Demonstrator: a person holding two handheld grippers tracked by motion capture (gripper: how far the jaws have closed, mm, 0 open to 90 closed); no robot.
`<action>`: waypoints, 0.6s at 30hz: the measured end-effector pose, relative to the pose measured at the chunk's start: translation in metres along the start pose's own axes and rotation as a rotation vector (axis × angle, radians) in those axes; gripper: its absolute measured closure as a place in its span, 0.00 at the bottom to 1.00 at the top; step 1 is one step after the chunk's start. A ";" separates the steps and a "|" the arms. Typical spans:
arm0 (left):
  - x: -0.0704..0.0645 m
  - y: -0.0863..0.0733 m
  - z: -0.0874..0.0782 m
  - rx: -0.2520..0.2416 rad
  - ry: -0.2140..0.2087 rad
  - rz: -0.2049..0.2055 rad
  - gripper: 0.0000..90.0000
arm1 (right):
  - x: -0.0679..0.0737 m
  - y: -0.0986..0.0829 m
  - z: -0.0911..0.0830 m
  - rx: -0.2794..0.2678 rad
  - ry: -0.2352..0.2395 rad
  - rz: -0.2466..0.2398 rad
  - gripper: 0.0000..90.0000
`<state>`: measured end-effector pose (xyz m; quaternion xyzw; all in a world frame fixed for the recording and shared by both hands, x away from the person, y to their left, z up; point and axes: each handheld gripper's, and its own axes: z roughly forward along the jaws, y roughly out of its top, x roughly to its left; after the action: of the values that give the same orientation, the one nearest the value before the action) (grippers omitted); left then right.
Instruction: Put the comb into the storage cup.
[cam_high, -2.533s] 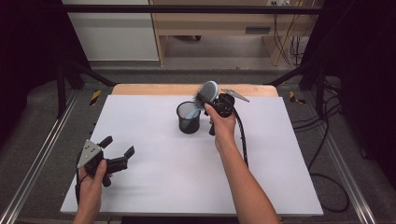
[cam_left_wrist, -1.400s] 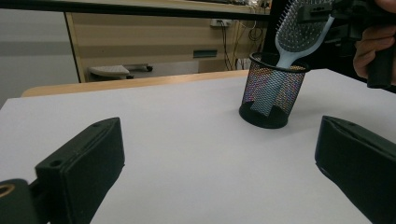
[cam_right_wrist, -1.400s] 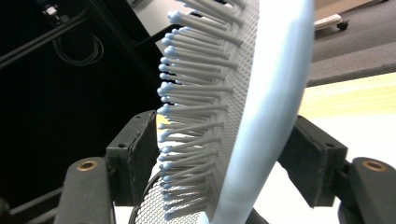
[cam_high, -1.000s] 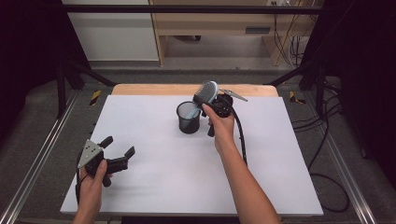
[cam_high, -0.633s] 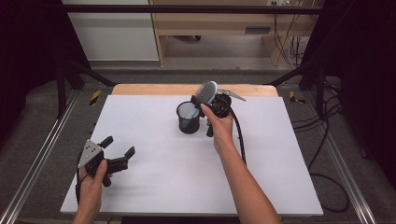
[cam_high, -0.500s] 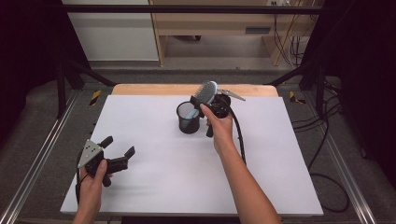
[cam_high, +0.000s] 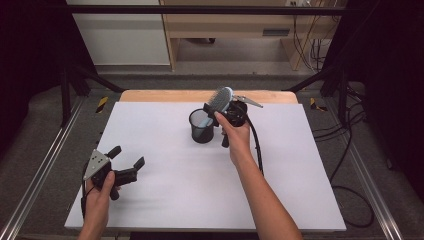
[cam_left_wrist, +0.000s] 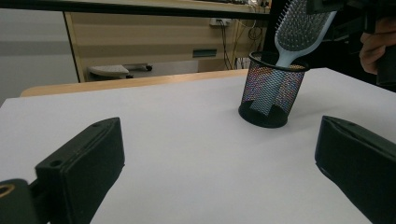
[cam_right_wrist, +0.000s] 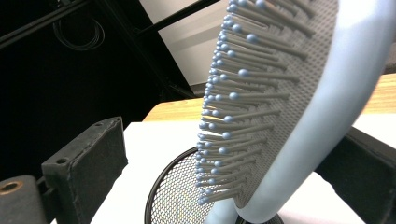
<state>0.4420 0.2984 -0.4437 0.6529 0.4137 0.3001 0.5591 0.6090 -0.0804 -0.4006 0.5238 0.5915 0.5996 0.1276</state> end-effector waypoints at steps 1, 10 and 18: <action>0.000 0.000 0.000 0.000 0.000 0.000 0.02 | 0.000 0.000 0.000 -0.002 0.002 -0.002 0.05; -0.001 0.000 0.001 0.002 0.000 0.001 0.02 | 0.003 0.003 -0.006 -0.010 -0.009 -0.060 0.05; -0.001 0.000 0.000 0.002 0.000 0.002 0.02 | 0.006 0.006 -0.011 -0.004 -0.034 -0.139 0.05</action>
<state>0.4421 0.2977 -0.4439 0.6539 0.4135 0.3002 0.5580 0.6007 -0.0839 -0.3905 0.4914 0.6230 0.5814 0.1801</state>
